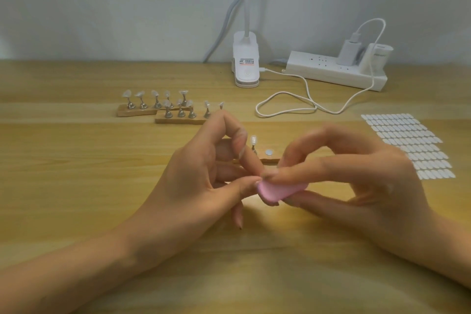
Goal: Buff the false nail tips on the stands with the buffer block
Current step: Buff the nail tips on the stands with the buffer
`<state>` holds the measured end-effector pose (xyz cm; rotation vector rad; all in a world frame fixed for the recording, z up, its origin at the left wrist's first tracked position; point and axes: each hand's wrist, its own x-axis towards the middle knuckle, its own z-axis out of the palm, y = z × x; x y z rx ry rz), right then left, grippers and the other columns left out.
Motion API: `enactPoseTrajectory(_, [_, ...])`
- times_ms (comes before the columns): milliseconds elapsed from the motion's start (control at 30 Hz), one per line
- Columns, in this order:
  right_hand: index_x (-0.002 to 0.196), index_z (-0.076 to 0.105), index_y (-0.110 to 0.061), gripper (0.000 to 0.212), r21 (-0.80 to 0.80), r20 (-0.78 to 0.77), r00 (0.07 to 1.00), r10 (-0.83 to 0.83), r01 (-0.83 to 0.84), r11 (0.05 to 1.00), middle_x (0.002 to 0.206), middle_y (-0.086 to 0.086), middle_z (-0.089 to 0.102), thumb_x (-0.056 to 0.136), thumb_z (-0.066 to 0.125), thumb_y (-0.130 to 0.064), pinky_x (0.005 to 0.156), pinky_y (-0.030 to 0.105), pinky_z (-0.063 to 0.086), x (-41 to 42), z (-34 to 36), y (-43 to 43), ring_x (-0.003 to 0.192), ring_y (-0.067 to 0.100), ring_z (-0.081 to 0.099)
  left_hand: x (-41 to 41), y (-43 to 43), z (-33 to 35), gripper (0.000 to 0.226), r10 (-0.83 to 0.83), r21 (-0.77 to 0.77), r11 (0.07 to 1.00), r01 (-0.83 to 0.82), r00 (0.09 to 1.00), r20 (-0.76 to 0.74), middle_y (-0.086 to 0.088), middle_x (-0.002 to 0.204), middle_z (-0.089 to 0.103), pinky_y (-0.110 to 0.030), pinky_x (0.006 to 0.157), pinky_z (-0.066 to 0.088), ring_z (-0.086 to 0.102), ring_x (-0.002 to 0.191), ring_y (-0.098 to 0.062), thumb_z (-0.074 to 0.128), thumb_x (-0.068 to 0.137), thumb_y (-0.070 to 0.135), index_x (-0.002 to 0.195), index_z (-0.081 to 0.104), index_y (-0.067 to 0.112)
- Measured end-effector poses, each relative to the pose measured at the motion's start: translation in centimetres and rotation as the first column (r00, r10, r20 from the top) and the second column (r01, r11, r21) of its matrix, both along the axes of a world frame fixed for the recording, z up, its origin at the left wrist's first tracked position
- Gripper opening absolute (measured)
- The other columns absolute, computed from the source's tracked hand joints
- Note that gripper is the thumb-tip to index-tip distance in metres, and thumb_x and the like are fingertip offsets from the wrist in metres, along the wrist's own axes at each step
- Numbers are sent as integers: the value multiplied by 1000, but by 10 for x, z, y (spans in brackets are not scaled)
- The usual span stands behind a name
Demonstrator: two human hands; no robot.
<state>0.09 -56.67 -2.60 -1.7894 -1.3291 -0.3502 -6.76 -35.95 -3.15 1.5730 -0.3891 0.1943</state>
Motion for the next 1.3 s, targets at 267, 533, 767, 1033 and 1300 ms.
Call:
enactPoseTrajectory(267, [105, 73, -17, 18, -13, 52, 997, -49, 50, 999, 98, 0, 65, 87, 73, -20, 82, 20, 50, -4, -1, 0, 88, 12, 67, 1, 1, -1, 34, -4, -31, 1000, 3, 999, -32, -9, 79, 70, -23, 39, 45, 74, 68, -28, 72, 79, 18, 81, 40, 30])
enactPoseTrajectory(533, [105, 73, -16, 16, -3, 96, 993, -72, 73, 997, 98, 0, 65, 89, 75, -17, 80, 21, 50, -5, 2, -1, 87, 12, 67, 1, 1, 0, 37, -49, -31, 998, 48, 998, -46, -9, 78, 70, -23, 39, 45, 74, 68, -27, 72, 81, 13, 79, 39, 30])
enactPoseTrajectory(767, [104, 74, -16, 18, -3, 90, 994, -69, 70, 998, 98, 0, 65, 87, 74, -19, 81, 22, 51, -3, 1, -2, 88, 11, 67, 1, 1, 1, 37, -54, -42, 998, 52, 997, -61, -11, 78, 69, -23, 38, 44, 75, 71, -31, 72, 82, 14, 80, 38, 28])
enactPoseTrajectory(1033, [108, 71, -24, 23, 133, -183, 976, -121, 147, 980, 102, 1, 69, 85, 71, -28, 83, 42, 52, 7, -6, -5, 97, 27, 65, -1, 1, 2, 39, 71, 5, 997, -71, 996, -54, -6, 86, 75, -15, 39, 38, 73, 60, -24, 78, 80, 19, 83, 40, 30])
enactPoseTrajectory(1300, [114, 72, -22, 28, 160, -328, 941, -83, 142, 977, 109, 0, 68, 86, 69, -28, 84, 42, 55, 10, -8, -3, 102, 28, 66, 1, 5, 2, 34, 96, -105, 989, -102, 994, -59, -10, 90, 75, -23, 41, 48, 76, 84, -27, 79, 79, 10, 97, 55, 27])
